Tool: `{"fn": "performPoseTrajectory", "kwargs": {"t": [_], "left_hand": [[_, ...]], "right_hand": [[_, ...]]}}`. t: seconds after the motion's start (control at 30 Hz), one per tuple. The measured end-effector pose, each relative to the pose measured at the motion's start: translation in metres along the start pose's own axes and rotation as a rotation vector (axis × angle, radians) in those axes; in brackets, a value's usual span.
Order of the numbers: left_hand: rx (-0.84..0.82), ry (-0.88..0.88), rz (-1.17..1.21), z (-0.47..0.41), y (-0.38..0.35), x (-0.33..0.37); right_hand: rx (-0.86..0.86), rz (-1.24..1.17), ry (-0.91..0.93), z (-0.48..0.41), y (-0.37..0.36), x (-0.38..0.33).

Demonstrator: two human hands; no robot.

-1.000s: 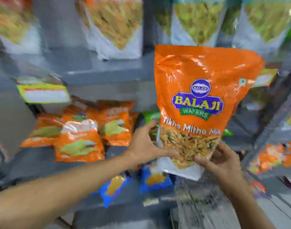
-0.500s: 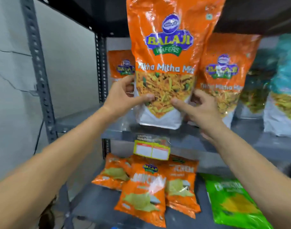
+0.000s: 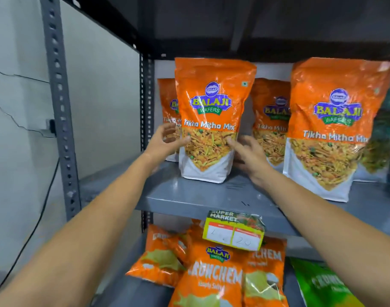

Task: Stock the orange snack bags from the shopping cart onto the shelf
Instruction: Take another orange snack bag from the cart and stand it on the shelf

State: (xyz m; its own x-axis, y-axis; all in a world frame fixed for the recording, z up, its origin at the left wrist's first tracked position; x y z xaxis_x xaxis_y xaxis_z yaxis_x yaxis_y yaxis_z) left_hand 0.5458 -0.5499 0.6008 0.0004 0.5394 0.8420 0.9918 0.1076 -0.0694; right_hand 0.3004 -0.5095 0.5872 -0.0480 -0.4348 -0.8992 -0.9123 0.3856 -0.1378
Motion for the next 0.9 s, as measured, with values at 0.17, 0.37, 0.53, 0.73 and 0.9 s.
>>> {"fn": "performPoseTrajectory", "kwargs": {"t": [0.17, 0.37, 0.53, 0.73, 0.9], "left_hand": [[-0.074, -0.008, -0.030, 0.006, -0.009, -0.001], [-0.079, 0.047, 0.002, 0.004, -0.006, -0.002], [0.142, 0.088, 0.009, -0.007, 0.020, -0.006], [0.346, 0.107, 0.092, -0.011, 0.052, -0.013], [0.491, -0.029, -0.092, -0.001, 0.064, -0.004]], "right_hand": [[-0.029, -0.023, -0.137, 0.001, 0.000, 0.005], [-0.080, 0.000, -0.066, 0.006, -0.011, 0.004], [-0.137, 0.041, -0.050, 0.006, -0.049, 0.006], [-0.199, -0.007, -0.045, 0.003, -0.096, 0.013], [-0.173, 0.110, 0.028, 0.009, -0.086, 0.013]]}}
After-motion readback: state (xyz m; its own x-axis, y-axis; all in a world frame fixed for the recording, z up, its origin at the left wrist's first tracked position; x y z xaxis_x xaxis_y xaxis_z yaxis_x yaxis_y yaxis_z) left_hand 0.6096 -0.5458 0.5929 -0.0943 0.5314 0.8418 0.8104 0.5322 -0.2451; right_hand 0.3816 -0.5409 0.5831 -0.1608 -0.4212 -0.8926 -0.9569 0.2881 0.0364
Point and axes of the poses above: each hand's wrist, its own z-axis away from the middle knuckle, its own y-axis out of the back of the hand, x = y × z, the point moved 8 cm from there along -z, towards the middle knuckle, and after that the axes turned 14 degrees about x, right-handed, at the moved point
